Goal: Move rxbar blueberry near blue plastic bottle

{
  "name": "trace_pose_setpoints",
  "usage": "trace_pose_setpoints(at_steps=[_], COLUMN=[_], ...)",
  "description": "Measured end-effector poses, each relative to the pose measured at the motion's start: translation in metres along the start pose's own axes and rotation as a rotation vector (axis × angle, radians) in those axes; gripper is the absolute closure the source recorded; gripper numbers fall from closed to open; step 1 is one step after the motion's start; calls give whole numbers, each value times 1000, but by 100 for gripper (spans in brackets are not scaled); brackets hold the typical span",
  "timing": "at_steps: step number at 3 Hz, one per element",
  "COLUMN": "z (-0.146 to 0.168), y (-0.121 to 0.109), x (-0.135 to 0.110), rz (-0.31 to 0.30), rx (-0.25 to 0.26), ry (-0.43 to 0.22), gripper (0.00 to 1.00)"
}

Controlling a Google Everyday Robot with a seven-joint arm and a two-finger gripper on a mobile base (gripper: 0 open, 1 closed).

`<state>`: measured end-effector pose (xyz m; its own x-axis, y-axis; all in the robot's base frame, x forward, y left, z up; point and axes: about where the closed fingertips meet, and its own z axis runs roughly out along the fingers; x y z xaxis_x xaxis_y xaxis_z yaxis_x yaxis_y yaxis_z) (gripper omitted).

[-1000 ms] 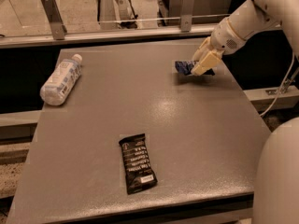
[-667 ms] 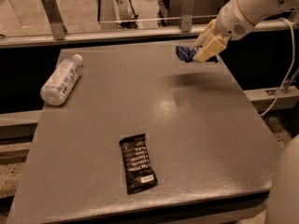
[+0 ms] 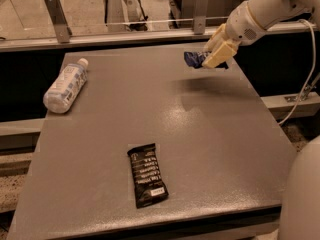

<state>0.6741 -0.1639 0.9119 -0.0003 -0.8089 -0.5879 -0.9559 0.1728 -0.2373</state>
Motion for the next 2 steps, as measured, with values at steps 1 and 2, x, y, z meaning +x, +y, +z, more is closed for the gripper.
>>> trace_pose_setpoints(at_steps=[1, 2], z=[32, 67], y=[-2, -4], x=[-22, -57], rz=[-22, -56], rx=[-25, -36], ry=[-34, -72], gripper=[100, 100])
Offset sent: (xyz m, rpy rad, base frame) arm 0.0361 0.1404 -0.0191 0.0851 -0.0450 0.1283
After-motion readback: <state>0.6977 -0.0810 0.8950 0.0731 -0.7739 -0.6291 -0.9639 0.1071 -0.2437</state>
